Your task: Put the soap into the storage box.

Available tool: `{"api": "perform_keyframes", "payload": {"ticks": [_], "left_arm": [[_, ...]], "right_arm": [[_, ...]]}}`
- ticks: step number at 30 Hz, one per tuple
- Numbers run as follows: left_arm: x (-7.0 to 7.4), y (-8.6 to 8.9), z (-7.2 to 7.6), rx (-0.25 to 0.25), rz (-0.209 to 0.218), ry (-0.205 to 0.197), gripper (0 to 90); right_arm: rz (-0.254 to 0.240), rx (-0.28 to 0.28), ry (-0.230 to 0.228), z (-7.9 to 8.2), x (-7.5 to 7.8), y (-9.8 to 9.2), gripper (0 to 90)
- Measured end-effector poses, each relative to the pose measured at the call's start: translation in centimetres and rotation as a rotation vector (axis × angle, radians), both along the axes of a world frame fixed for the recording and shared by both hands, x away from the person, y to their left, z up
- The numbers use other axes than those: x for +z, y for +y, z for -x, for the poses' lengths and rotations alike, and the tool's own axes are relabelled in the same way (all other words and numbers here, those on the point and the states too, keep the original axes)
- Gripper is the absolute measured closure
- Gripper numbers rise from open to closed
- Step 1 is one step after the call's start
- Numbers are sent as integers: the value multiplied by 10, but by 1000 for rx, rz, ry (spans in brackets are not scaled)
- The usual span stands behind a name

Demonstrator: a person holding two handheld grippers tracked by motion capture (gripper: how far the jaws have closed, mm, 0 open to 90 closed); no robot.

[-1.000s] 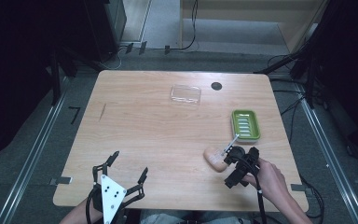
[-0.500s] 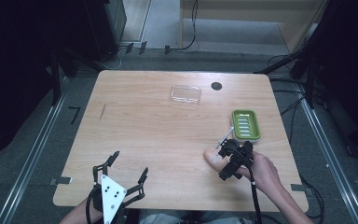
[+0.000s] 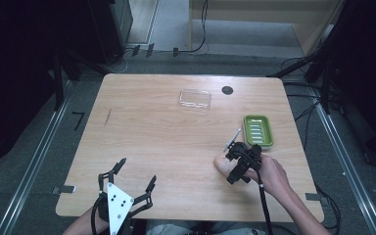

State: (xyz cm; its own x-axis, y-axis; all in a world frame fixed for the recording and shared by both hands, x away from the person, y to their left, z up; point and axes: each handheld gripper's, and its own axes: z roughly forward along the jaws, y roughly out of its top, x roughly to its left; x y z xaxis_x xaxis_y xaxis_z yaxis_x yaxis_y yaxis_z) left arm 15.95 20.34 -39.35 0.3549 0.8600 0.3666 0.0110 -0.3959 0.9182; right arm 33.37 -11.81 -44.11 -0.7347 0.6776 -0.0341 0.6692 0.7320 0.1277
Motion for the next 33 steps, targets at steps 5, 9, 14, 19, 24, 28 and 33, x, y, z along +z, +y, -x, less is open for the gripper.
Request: {"api": "perform_keyframes", "payload": {"ticks": [5,9,14,19,24,28,33], "left_arm": [[0,0,0,0,0,0,138],[0,0,0,2,1,2,138],[0,0,0,0,1,1,138],[0,0,0,-1,2,1,138],[0,1,0,-1,1,2,138],[0,0,0,-2,1,0,138],[0,0,0,-2,2,2,138]], "right_arm": [[-12,-16,4,-5,-1,2,0],[-23,-19,5,-12,-1,4,0],[-26,-30,27,-20,-7,8,0],[-30,-38,48,-24,-10,11,0],[-30,-33,58,-28,-14,17,0],[-24,-25,64,-28,-18,24,8],[-31,-20,59,-27,-19,28,126]]}}
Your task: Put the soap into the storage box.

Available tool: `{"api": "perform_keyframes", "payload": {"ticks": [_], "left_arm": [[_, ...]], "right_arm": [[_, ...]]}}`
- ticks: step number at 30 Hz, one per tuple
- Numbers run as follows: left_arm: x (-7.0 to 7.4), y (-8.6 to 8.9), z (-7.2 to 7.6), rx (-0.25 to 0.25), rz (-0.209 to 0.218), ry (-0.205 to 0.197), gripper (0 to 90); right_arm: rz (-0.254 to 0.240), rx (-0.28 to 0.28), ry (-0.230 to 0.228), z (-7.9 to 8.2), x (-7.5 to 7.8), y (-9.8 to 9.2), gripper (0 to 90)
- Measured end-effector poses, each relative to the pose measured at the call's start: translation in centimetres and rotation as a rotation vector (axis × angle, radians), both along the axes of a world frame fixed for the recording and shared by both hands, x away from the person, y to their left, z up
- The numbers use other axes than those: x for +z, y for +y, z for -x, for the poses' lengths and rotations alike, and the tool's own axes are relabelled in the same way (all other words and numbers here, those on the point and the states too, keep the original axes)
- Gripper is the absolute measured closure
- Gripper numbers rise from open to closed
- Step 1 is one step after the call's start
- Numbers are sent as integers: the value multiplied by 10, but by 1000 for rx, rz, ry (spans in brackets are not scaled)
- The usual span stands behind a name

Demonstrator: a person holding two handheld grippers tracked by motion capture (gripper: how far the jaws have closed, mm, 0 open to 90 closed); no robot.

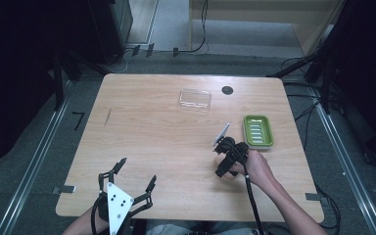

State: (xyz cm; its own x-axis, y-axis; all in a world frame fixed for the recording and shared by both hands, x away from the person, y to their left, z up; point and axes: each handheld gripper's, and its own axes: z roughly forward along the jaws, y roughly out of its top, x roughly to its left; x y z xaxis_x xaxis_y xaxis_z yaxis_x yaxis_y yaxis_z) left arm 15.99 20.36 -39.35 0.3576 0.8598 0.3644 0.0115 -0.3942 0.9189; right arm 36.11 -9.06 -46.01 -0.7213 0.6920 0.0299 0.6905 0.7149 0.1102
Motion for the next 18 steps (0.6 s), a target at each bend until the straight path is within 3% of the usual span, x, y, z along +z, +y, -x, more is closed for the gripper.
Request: {"api": "perform_keyframes", "payload": {"ticks": [4,18], "left_arm": [[0,1,0,2,2,0,138],[0,0,0,2,1,-2,138]], "right_arm": [[-2,-8,-26,2,2,1,150],[23,-5,-17,2,-6,4,304]]}}
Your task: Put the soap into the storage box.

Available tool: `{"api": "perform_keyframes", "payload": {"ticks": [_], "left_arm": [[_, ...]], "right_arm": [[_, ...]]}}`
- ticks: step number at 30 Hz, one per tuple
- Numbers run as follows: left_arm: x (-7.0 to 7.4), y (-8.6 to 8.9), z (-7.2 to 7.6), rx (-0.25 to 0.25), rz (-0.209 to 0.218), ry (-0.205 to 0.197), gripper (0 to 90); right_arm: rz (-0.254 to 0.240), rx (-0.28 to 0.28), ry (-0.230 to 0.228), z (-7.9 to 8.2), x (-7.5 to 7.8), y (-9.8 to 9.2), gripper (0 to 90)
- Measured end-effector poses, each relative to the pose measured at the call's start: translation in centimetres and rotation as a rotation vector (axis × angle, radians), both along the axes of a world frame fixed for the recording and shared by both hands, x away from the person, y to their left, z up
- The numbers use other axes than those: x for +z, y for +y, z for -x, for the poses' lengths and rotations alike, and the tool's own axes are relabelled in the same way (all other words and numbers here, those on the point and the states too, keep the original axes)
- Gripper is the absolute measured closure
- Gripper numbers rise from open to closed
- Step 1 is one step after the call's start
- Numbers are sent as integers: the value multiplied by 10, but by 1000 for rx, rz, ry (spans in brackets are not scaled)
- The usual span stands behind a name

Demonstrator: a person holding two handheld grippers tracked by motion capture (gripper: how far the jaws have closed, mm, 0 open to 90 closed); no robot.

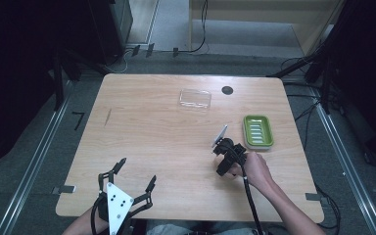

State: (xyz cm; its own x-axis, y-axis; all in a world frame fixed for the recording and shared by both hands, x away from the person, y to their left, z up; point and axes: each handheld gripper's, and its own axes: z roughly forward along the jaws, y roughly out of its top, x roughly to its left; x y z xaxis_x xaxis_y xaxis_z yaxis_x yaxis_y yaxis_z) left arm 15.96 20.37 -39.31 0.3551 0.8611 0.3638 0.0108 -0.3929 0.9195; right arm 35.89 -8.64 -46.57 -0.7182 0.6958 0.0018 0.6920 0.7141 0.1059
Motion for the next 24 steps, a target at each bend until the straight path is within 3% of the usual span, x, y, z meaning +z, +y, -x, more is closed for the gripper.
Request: {"api": "perform_keyframes", "payload": {"ticks": [24], "left_arm": [[0,0,0,-1,1,-5,138]], "right_arm": [[17,20,7,1,2,1,329]]}}
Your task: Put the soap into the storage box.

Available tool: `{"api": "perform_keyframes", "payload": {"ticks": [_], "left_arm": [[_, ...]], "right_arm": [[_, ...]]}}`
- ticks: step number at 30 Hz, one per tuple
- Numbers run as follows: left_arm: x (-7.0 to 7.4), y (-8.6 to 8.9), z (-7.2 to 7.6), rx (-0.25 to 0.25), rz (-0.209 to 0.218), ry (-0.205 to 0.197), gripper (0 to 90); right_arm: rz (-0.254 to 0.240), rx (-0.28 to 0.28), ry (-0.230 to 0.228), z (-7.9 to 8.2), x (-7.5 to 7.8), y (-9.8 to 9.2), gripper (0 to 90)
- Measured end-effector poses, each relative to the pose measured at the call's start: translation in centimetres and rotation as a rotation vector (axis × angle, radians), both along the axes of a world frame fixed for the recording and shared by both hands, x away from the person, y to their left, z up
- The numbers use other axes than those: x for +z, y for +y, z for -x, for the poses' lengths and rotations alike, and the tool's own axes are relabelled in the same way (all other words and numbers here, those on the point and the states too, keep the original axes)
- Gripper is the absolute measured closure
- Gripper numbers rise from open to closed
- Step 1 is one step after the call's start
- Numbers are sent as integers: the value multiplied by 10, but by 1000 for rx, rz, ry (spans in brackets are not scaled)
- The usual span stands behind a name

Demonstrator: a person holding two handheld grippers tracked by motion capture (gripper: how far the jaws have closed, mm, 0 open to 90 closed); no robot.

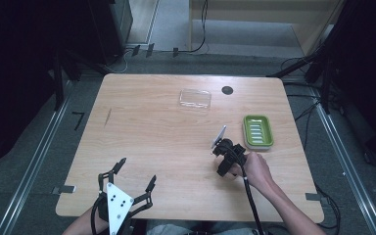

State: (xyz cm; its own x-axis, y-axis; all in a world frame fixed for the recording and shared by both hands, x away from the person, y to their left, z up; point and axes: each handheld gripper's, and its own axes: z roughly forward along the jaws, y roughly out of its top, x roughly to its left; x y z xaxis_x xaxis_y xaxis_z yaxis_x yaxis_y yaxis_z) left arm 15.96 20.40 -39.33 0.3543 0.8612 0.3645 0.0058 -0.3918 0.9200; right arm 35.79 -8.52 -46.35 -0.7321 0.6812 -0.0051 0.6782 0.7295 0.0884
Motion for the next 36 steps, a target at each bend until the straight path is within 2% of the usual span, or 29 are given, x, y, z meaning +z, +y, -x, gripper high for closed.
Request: {"api": "perform_keyframes", "payload": {"ticks": [8,14,36], "left_arm": [[0,0,0,1,2,-1,138],[0,0,1,4,2,-2,138],[0,0,1,3,4,-4,138]], "right_arm": [[-15,-6,-12,-1,9,-5,329],[-8,-23,-20,-2,14,-11,329],[-5,-77,-15,-7,22,-37,329]]}}
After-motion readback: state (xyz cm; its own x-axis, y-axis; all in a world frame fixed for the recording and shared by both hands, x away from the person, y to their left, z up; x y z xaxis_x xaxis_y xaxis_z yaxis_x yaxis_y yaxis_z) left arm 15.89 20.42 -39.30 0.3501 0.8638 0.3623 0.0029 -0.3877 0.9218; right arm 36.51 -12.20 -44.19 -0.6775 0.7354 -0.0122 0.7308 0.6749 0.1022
